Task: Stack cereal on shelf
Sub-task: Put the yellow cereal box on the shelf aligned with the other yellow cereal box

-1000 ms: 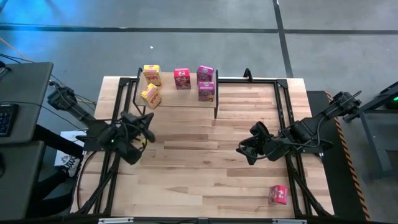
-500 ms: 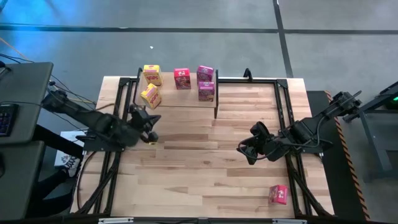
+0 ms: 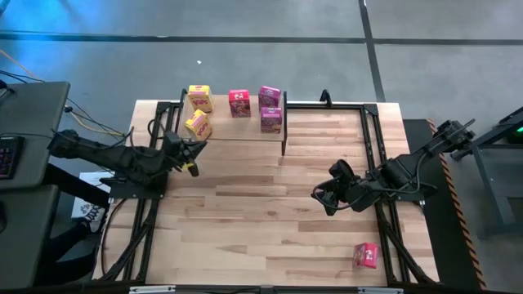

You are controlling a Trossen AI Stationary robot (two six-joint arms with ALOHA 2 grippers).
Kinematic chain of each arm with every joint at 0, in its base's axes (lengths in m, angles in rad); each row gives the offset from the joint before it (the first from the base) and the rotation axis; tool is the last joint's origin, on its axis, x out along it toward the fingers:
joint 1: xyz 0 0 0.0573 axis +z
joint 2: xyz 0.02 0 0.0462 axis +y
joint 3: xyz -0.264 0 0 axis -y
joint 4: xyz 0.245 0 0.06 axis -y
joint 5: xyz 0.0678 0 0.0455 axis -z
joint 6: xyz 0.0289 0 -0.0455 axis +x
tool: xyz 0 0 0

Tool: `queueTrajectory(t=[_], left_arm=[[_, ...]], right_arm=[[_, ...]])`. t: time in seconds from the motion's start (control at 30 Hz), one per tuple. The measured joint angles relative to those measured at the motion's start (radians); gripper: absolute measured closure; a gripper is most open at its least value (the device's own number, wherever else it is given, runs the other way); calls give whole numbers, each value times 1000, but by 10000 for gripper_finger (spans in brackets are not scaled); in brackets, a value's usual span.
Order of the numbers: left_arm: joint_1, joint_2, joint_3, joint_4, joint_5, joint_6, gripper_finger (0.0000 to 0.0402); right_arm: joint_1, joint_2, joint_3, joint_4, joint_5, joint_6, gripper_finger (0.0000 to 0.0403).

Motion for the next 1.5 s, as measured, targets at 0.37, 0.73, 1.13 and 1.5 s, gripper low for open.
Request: queueTrajectory(t=[0.37,0.73,1.13,1.5], left_arm=[[0,6,-53,-11,-130,-86,401],[0,6,-53,-121,-130,-166,401],[0,6,-53,-170,-101,-202,401],[52,6,-53,-217,-110,-220,401]], right_arm=[[0,0,0,-4,-5,23,190],[0,0,0,-13,-7,23,190],[0,0,0,-14,-4,23,190],[0,0,0,-14,0,23,190]])
